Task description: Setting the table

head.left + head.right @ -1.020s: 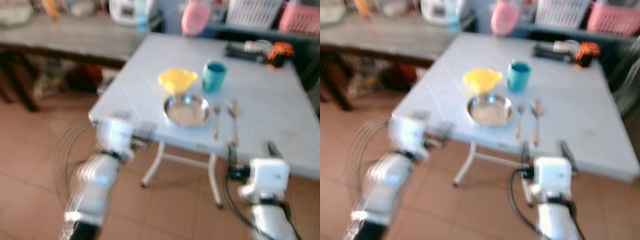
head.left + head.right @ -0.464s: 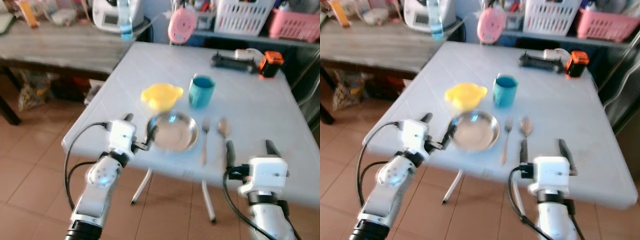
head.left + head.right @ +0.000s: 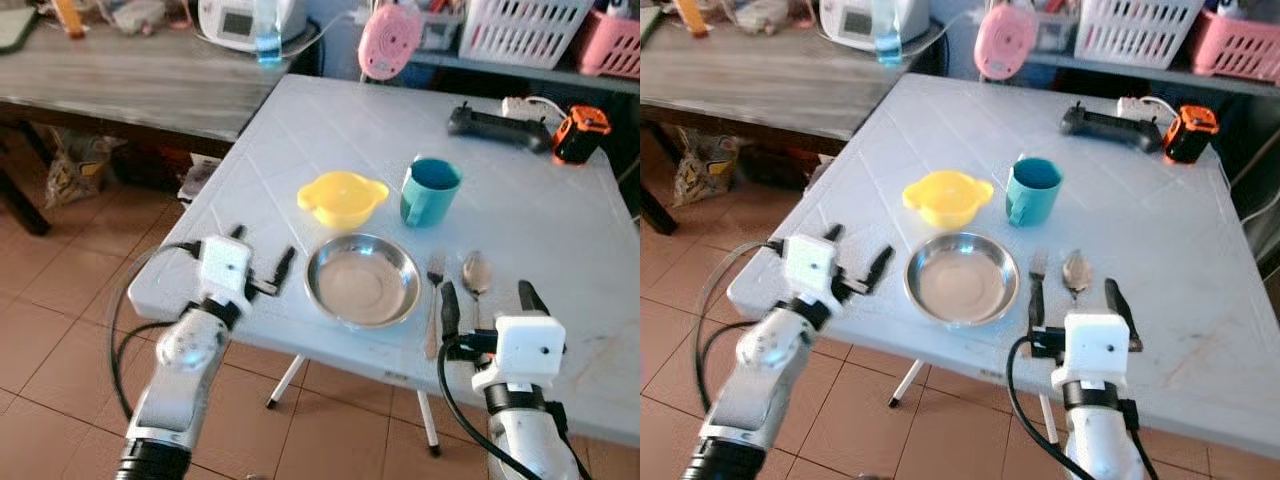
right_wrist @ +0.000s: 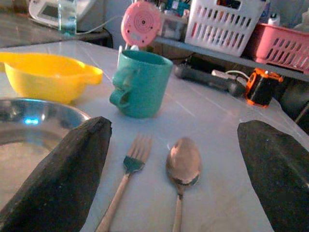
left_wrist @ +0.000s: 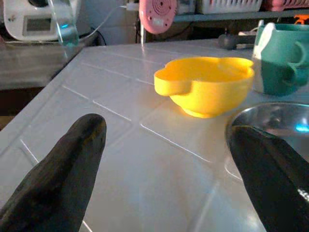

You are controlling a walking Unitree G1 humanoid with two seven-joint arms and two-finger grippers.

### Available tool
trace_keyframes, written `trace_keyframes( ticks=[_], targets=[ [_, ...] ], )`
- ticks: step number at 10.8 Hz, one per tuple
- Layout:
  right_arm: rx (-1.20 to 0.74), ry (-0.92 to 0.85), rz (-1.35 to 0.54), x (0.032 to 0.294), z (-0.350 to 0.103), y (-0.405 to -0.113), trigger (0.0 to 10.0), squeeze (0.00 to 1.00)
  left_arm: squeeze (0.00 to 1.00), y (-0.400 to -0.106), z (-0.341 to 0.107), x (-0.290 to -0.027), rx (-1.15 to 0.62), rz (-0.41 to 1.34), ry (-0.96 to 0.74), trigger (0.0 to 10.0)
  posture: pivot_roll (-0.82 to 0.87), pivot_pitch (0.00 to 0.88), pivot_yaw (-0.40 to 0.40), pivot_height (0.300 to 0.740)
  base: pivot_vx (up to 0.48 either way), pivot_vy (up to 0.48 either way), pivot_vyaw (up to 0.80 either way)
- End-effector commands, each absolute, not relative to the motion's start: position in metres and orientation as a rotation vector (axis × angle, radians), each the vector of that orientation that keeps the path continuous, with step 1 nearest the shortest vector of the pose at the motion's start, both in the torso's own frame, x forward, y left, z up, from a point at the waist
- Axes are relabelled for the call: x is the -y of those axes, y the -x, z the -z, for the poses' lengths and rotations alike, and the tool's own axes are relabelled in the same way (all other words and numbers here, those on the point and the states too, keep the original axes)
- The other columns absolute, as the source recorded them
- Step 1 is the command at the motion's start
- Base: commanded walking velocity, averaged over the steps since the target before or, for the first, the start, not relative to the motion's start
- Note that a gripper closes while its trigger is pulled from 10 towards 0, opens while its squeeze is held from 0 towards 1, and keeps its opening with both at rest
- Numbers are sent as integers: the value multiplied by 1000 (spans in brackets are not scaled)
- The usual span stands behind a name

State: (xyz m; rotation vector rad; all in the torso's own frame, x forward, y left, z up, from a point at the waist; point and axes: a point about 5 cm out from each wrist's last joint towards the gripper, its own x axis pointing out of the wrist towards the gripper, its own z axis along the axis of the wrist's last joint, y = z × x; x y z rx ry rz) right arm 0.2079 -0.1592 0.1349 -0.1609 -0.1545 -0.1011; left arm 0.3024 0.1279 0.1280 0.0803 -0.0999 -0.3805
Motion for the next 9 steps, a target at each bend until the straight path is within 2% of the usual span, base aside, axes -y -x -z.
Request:
trace_keyframes(
  ticks=[1, 4, 5, 9],
  targets=[
    [144, 146, 100, 159, -135, -206, 10000, 0, 0, -304, -130, -129, 95, 376, -79, 10000, 119, 124, -21, 740, 0, 0, 0],
    [144, 147, 97, 157, -134, -206, 10000, 0, 0, -305, -129, -131, 81, 367, -67, 10000, 122, 124, -16, 740, 0, 0, -750],
    [144, 147, 95, 157, -133, -206, 10000, 0, 0, -304, -129, -130, 78, 372, -74, 10000, 123, 126, -16, 740, 0, 0, 0],
    [142, 153, 89, 154, -131, -206, 10000, 0, 0, -304, -127, -131, 63, 373, -72, 10000, 124, 129, -9, 740, 0, 342, 0]
  ],
)
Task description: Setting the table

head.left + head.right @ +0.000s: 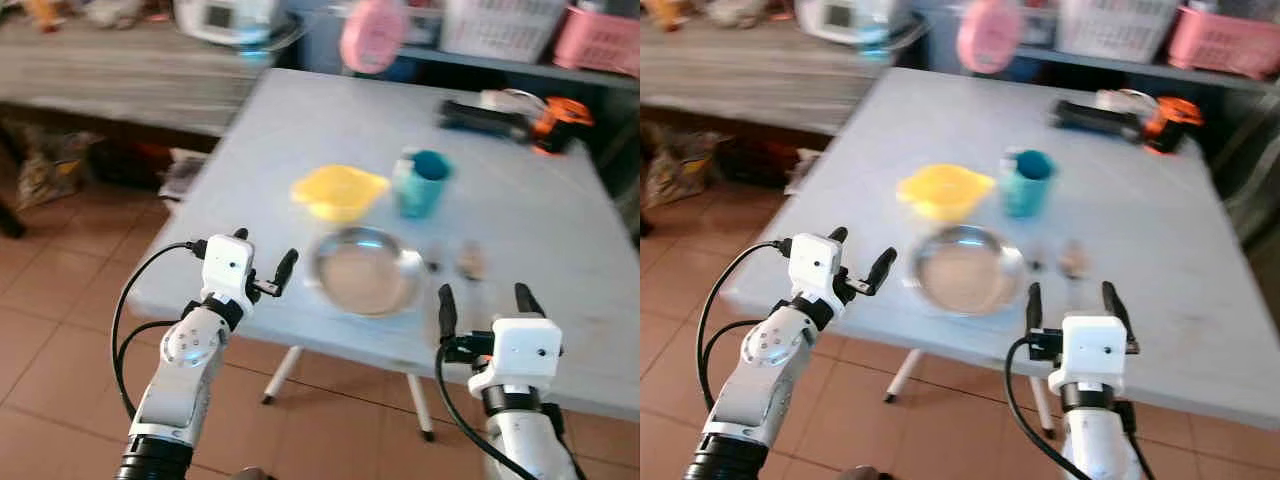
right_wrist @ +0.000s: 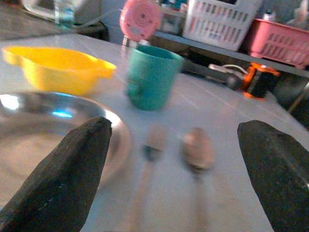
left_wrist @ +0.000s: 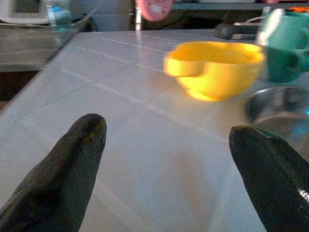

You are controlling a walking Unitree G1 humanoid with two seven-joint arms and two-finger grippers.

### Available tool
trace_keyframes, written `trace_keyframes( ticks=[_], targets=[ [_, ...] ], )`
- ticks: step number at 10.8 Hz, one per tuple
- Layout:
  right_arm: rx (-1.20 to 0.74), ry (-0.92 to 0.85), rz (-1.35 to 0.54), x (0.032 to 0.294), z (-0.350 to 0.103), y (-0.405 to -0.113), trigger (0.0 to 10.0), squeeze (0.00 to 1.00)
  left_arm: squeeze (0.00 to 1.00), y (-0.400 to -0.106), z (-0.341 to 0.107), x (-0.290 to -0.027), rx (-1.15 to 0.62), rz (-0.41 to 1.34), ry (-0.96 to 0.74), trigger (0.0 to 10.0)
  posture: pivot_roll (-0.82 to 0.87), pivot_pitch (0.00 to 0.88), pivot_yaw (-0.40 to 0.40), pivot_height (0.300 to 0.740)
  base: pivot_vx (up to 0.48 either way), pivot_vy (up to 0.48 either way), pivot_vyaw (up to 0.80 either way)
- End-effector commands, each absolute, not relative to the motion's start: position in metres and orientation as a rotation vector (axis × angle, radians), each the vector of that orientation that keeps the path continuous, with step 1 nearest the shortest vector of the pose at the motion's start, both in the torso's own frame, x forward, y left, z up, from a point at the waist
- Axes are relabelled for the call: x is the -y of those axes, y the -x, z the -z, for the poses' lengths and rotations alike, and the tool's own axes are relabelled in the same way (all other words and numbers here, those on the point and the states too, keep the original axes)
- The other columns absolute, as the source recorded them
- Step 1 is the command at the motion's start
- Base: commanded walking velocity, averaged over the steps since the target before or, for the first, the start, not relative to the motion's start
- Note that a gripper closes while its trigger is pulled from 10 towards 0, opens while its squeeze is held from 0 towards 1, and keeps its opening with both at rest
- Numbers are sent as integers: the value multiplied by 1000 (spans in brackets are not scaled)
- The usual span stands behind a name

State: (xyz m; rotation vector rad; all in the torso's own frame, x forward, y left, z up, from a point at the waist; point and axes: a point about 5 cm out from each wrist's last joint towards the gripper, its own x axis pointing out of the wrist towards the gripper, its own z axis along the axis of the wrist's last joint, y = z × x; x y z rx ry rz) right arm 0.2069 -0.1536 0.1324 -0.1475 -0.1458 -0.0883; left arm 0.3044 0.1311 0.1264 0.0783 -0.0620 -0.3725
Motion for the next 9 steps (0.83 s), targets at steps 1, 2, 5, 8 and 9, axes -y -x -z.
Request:
trace_keyframes(
  ticks=[1, 2, 5, 8, 9],
  targets=[
    [141, 155, 88, 154, -131, -205, 10000, 0, 0, -304, -127, -131, 59, 379, -78, 10000, 123, 131, -6, 740, 0, 356, 0],
    [138, 155, 90, 154, -130, -205, 10000, 0, 0, -304, -126, -130, 56, 381, -80, 10000, 123, 131, -6, 740, 0, 360, 0],
    [134, 161, 98, 154, -129, -204, 10000, 0, 0, -302, -124, -129, 42, 390, -87, 10000, 122, 135, -5, 740, 0, 431, 0],
    [134, 169, 106, 156, -128, -204, 10000, 0, 0, -303, -125, -127, 60, 398, -107, 10000, 116, 134, -7, 740, 0, 154, 0],
    [134, 170, 109, 157, -129, -204, 10000, 0, 0, -302, -125, -125, 61, 415, -96, 10000, 113, 134, -7, 740, 0, 0, 0]
  ],
)
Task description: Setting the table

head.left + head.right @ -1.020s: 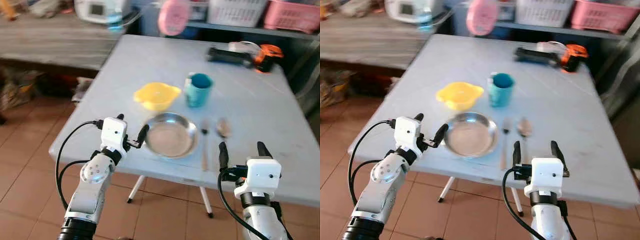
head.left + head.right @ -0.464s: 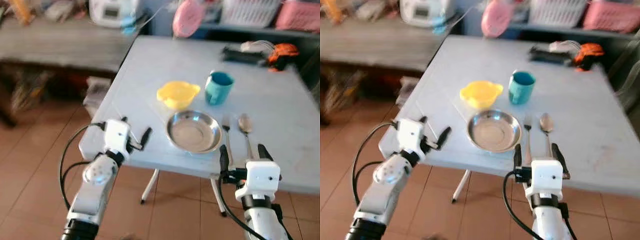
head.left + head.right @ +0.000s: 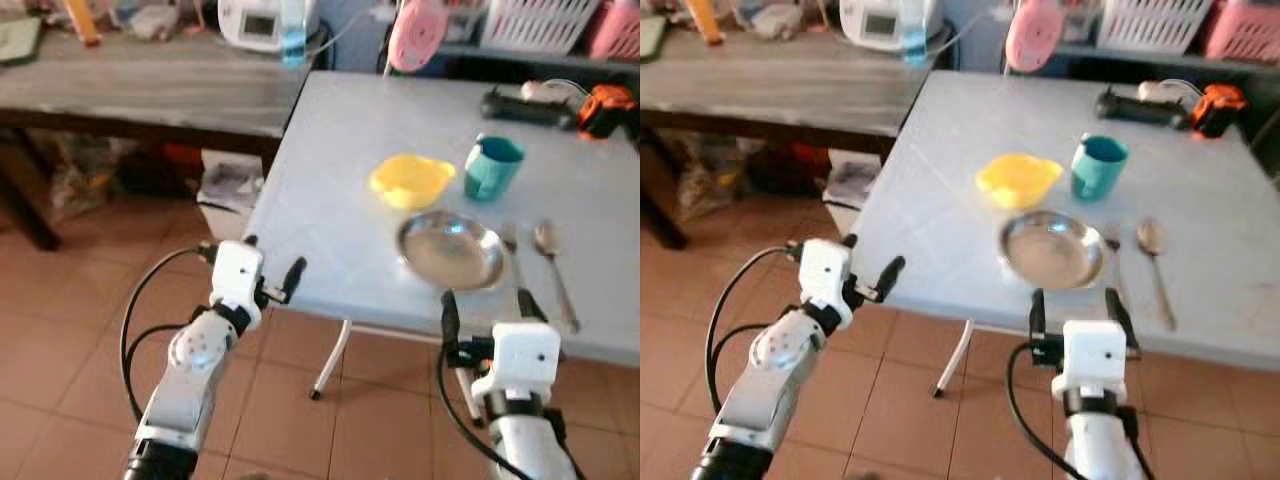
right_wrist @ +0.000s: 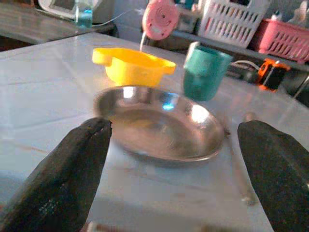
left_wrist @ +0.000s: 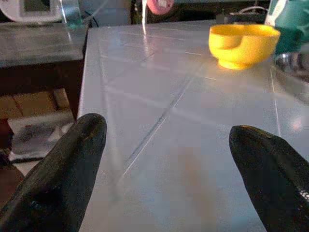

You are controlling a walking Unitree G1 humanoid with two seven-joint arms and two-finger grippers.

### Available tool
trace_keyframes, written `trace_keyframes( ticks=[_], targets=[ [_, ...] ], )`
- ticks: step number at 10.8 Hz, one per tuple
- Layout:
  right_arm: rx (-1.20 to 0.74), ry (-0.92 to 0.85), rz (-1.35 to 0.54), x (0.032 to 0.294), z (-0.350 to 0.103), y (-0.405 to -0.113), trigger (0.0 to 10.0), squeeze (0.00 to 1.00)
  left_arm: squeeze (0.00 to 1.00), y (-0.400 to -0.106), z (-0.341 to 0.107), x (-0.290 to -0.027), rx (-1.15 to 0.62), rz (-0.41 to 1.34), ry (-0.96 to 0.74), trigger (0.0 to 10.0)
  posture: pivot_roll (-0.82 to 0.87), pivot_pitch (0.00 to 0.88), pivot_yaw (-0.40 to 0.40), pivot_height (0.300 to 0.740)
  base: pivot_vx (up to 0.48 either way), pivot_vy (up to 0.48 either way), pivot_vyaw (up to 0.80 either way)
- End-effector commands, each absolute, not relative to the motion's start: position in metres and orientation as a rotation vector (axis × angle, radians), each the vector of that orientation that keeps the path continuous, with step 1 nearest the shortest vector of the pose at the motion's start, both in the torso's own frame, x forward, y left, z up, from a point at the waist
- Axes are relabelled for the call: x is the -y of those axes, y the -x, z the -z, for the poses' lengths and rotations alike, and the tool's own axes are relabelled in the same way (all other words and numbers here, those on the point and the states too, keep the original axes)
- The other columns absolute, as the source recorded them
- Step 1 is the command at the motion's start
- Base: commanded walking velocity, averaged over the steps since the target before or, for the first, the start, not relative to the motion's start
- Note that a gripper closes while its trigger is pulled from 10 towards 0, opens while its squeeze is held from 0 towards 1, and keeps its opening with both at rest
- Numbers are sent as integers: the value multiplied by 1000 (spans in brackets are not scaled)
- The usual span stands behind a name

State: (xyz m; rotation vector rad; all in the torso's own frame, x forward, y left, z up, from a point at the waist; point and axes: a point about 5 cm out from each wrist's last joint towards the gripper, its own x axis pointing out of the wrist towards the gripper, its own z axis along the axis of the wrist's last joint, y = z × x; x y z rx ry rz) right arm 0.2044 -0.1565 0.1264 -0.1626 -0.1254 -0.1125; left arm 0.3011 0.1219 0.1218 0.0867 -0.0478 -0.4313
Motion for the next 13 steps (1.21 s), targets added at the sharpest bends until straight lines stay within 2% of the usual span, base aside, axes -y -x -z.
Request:
trace_keyframes(
  ticks=[1, 5, 8, 11, 12, 13],
  targets=[
    [131, 166, 118, 158, -129, -205, 10000, 0, 0, -300, -126, -120, 71, 463, -89, 10000, 107, 134, -11, 740, 0, 0, 0],
    [120, 126, 199, 176, -135, -212, 10000, 0, 0, -298, -136, -110, 131, 654, -145, 10000, 106, 130, -19, 740, 0, 0, 0],
    [134, 242, 316, 196, -145, -222, 10000, 0, 0, -302, -145, -100, 157, 799, -176, 10000, 94, 140, -27, 740, 0, 0, 0],
    [145, 244, 389, 216, -159, -230, 10000, 0, 0, -301, -154, -88, 147, 971, -179, 10000, 77, 150, -34, 740, 0, 0, 0],
    [92, 193, 437, 221, -159, -233, 10000, 0, 0, -301, -157, -87, 142, 1017, -182, 10000, 75, 150, -36, 740, 0, 0, 0],
    [87, 139, 375, 220, -162, -236, 10000, 0, 0, -303, -159, -88, 142, 1036, -210, 10000, 74, 150, -35, 740, 0, 0, 0]
  ],
)
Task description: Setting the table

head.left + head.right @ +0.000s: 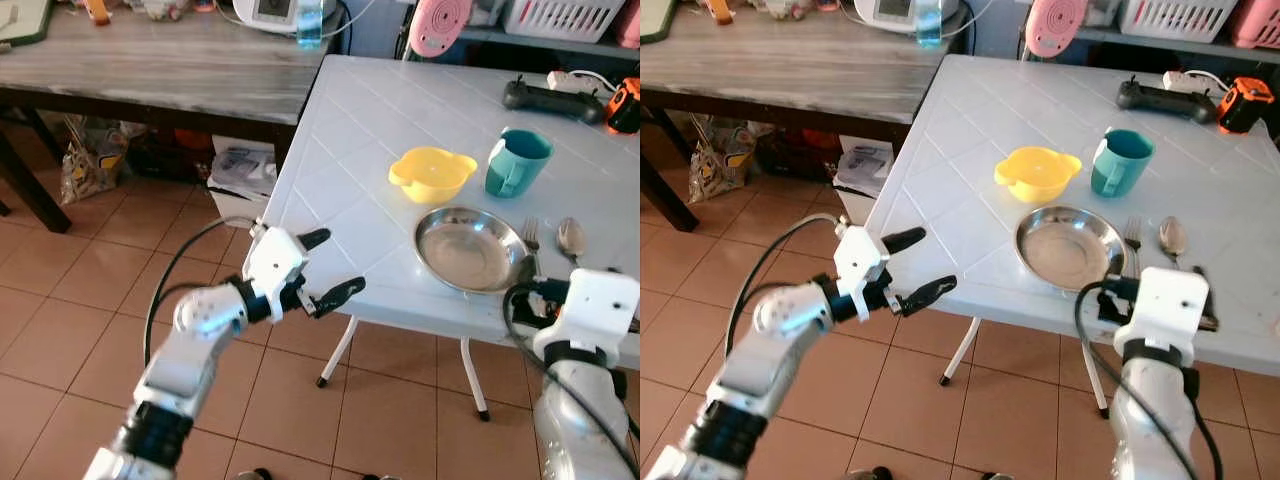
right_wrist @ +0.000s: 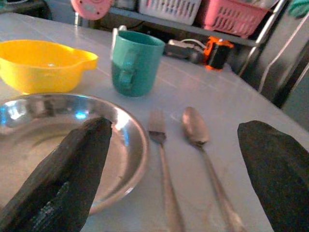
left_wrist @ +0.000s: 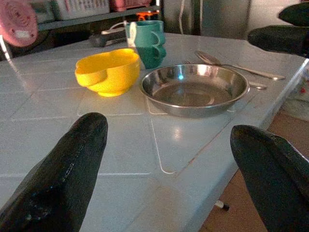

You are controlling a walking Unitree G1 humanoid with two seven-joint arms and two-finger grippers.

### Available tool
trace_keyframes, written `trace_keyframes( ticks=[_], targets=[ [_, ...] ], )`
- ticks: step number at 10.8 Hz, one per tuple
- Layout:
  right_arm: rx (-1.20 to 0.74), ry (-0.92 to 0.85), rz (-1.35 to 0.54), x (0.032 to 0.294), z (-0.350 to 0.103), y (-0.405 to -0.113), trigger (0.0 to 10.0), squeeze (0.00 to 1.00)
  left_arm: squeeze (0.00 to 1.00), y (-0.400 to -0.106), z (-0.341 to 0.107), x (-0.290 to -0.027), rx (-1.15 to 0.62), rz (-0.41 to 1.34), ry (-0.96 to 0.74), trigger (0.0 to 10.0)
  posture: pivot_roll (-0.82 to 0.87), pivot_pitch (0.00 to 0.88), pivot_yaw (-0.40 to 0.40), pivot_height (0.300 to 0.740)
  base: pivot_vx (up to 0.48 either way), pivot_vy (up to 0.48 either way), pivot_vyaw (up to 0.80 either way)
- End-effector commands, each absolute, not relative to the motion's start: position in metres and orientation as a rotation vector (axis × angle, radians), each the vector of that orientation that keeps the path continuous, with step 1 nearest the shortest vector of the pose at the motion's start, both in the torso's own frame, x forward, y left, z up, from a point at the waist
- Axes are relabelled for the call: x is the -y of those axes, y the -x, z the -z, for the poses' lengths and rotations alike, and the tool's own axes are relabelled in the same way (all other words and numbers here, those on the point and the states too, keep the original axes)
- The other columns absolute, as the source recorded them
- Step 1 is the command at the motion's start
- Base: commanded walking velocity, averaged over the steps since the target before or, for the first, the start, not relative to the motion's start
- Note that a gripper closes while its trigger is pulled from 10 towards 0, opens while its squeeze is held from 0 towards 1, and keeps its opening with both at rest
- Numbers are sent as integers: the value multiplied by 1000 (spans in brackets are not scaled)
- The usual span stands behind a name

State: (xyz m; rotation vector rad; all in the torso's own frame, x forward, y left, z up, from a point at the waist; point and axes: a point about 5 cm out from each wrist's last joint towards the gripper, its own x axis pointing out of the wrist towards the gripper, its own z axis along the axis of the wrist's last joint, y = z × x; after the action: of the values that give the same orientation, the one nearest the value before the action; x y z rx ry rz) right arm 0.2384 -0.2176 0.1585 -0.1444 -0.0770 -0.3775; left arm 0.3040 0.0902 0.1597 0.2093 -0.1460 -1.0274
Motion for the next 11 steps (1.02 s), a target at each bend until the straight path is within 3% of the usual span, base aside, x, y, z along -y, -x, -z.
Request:
trace_keyframes(
  ticks=[1, 3, 8, 10, 11],
  targets=[
    [66, 135, 394, 224, -161, -239, 10000, 0, 0, -303, -158, -88, 130, 1070, -243, 10000, 72, 147, -37, 740, 0, 0, 0],
    [40, -16, 387, 230, -160, -254, 10000, 0, 0, -300, -153, -83, 124, 1112, -310, 10000, 75, 140, -38, 740, 0, 0, 0],
    [-62, 36, 381, 248, -165, -303, 10000, 0, 0, -294, -145, -81, 104, 1155, -342, 10000, 86, 158, -28, 740, 0, 0, 0],
    [-48, 28, 366, 246, -166, -314, 10000, 1000, 0, -293, -143, -82, 99, 1149, -343, 10000, 95, 164, -32, 740, 0, 0, 0],
    [-79, 15, 336, 240, -160, -321, 10000, 1000, 0, -293, -143, -83, 97, 1145, -344, 10000, 105, 167, -37, 740, 0, 0, 0]
  ],
)
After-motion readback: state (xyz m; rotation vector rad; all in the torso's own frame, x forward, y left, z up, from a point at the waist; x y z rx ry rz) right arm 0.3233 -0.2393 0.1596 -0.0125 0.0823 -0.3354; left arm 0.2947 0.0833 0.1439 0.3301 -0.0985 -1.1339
